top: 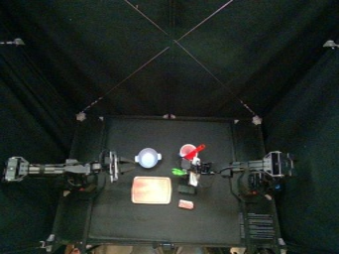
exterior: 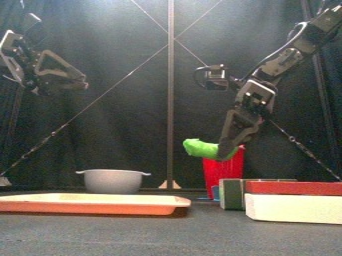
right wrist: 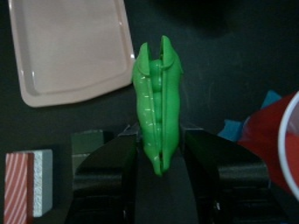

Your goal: Hand over peas

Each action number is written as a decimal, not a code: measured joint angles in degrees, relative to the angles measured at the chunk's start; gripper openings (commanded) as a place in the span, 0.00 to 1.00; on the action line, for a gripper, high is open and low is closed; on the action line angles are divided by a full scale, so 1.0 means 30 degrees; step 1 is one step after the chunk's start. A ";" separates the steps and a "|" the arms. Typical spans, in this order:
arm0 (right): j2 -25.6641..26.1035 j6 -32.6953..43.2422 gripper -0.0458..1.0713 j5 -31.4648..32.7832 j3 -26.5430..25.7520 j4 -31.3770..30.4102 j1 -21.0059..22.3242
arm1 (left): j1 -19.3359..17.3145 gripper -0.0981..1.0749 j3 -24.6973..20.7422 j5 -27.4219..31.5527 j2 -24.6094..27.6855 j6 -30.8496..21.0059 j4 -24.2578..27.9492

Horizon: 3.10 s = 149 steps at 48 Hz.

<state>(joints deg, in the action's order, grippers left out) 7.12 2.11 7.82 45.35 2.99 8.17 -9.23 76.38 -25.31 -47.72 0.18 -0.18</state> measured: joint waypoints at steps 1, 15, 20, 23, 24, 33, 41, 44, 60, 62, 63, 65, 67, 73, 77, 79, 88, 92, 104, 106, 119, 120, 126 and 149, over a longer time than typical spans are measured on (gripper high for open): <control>0.0029 0.0000 0.63 -0.0117 -0.0088 0.0000 0.0029 | 0.0000 0.86 0.0000 -0.0117 0.0088 0.0000 -0.0029; -0.0059 -0.0029 0.63 -0.1875 -0.0791 -0.0293 0.0088 | 0.0117 0.97 -0.0967 -0.1699 0.2461 0.0029 0.0059; -0.0234 -0.0029 0.63 -0.2402 -0.0967 -0.0469 0.0088 | 0.0176 0.97 -0.1641 -0.2051 0.3809 0.0029 0.0088; -0.0381 -0.0029 0.63 -0.2637 -0.1113 -0.0586 0.0088 | 0.0205 0.97 -0.2051 -0.2227 0.4629 0.0029 0.0117; -0.0469 -0.0029 0.63 -0.2754 -0.1172 -0.0615 0.0088 | 0.0293 0.97 -0.2227 -0.2285 0.4951 0.0029 0.0117; -0.1318 -0.0059 0.63 -0.3369 -0.1758 -0.0908 0.0088 | 0.0527 0.97 -0.4043 -0.2900 0.8379 0.0059 0.0527; -0.1904 -0.0088 0.63 -0.3457 -0.2227 -0.0908 0.0088 | 0.0586 0.97 -0.6035 -0.3135 1.1895 0.0059 0.1641; -0.1963 -0.0088 0.63 -0.3457 -0.2285 -0.0937 0.0088 | 0.0586 0.97 -0.6592 -0.3135 1.2744 0.0059 0.1875; -0.2021 -0.0088 0.63 -0.3457 -0.2285 -0.0967 0.0059 | 0.0615 0.97 -0.8027 -0.3135 1.4766 0.0029 0.2256; -0.2021 -0.0088 0.63 -0.3457 -0.2285 -0.0996 0.0059 | 0.0615 0.97 -0.8115 -0.3135 1.4941 0.0029 0.2227; -0.2021 -0.0088 0.63 -0.3457 -0.2314 -0.0996 0.0059 | 0.0615 0.97 -0.8145 -0.3135 1.5000 0.0029 0.2256; -0.2021 -0.0088 0.63 -0.3457 -0.2344 -0.0996 0.0059 | 0.0615 0.97 -0.8232 -0.3135 1.5117 0.0029 0.2256; -0.2021 -0.0088 0.63 -0.3457 -0.2344 -0.0996 0.0059 | 0.0615 0.97 -0.8291 -0.3135 1.5234 0.0029 0.2227; -0.2021 -0.0088 0.63 -0.3428 -0.2373 -0.0996 0.0029 | 0.0557 0.96 -0.8408 -0.3135 1.5410 0.0029 0.2256; -0.2021 -0.0088 0.63 -0.3457 -0.2373 -0.0996 0.0059 | 0.0527 0.94 -0.8408 -0.3135 1.5410 0.0029 0.2256; -0.2021 -0.0088 0.63 -0.3457 -0.2373 -0.0996 0.0029 | 0.0527 0.92 -0.8408 -0.3135 1.5410 0.0029 0.2227; -0.2021 -0.0088 0.63 -0.3457 -0.2373 -0.0996 0.0029 | 0.0498 0.87 -0.8408 -0.3135 1.5498 0.0029 0.2227; -0.2021 -0.0088 0.63 -0.3428 -0.2373 -0.0996 0.0029 | 0.0469 0.84 -0.8438 -0.3135 1.5615 0.0029 0.2227; -0.2021 -0.0234 0.63 -0.3457 -0.2432 -0.0996 0.0000 | 0.0352 0.70 -0.8701 -0.3135 1.5908 -0.0029 0.2227; -0.2021 -0.0234 0.63 -0.3457 -0.2432 -0.0996 0.0000 | 0.0352 0.68 -0.8701 -0.3135 1.5908 -0.0029 0.2227; -0.2021 -0.0146 0.68 -0.3428 -0.2402 -0.1025 0.0000 | 0.0352 0.60 -0.8701 -0.3105 1.5908 0.0000 0.2227; -0.1992 -0.0146 0.69 -0.3457 -0.2402 -0.1025 0.0000 | 0.0352 0.60 -0.8701 -0.3105 1.5908 0.0000 0.2227; -0.2021 -0.0029 0.81 -0.3457 -0.2432 -0.1025 -0.0029 | 0.0352 0.60 -0.8701 -0.3105 1.5908 0.0029 0.2227; -0.1992 -0.0029 0.98 -0.3486 -0.2285 -0.0996 -0.0176 | 0.0352 0.60 -0.8555 -0.3047 1.5879 0.0029 0.2227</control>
<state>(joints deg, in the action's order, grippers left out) 1.14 2.02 -2.64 38.50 0.00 7.65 -8.17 50.71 -34.45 -0.09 0.26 6.50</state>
